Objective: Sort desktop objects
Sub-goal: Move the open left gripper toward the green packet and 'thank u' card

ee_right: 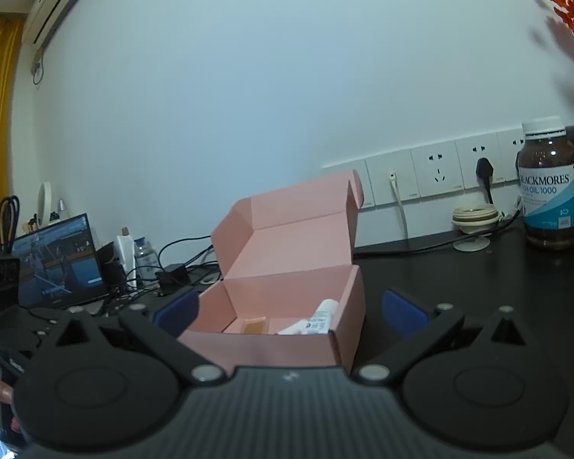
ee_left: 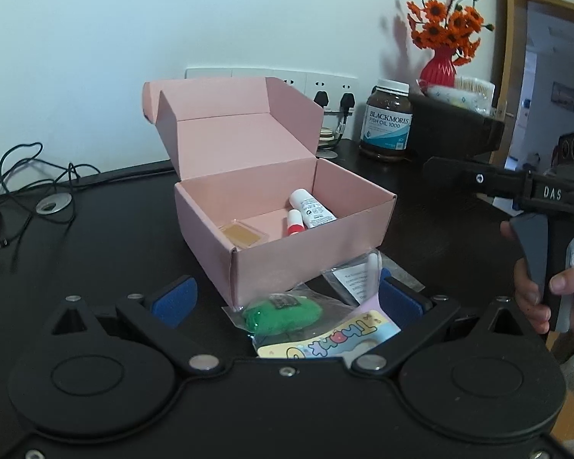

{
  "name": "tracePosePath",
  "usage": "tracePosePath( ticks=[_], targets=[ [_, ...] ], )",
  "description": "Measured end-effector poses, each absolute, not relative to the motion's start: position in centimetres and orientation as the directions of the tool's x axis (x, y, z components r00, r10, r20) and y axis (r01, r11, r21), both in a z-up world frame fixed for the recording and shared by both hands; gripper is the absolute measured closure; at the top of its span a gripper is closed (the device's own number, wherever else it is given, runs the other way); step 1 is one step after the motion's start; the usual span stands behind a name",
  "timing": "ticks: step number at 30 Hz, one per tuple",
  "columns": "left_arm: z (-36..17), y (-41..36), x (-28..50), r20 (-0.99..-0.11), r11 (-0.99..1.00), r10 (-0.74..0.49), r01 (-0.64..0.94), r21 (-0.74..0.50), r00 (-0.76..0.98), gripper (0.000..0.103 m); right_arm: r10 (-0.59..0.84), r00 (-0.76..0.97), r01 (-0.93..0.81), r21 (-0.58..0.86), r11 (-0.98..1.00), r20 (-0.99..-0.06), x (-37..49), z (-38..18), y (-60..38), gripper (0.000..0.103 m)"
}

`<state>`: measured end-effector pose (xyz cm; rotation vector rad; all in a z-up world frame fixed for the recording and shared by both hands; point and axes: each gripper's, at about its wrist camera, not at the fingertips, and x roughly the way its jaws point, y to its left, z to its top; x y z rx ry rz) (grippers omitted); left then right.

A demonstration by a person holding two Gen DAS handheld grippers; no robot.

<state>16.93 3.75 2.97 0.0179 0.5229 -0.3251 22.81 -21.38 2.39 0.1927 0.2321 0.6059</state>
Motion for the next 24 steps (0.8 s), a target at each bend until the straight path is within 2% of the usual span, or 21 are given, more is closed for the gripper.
tracePosePath(
  ticks=[4, 14, 24],
  targets=[
    [2.9, 3.2, 17.1, -0.504, 0.939, -0.321, 0.338, -0.061, 0.802, 0.001, 0.584, 0.797, -0.54, 0.25, 0.804, -0.154, 22.8, 2.4, -21.5, 0.001],
    [2.2, 3.1, 17.8, -0.531, 0.951, -0.287, 0.306, -0.056, 0.797, 0.002, 0.586, 0.797, -0.541, 0.258, 0.801, -0.147, 22.6, 2.3, -21.8, 0.001],
    [1.7, 3.4, 18.3, -0.545, 0.938, -0.322, 0.337, -0.076, 0.774, 0.004, 0.586, 0.797, -0.541, 0.259, 0.8, -0.147, 22.6, 2.3, -21.8, 0.001]
  ],
)
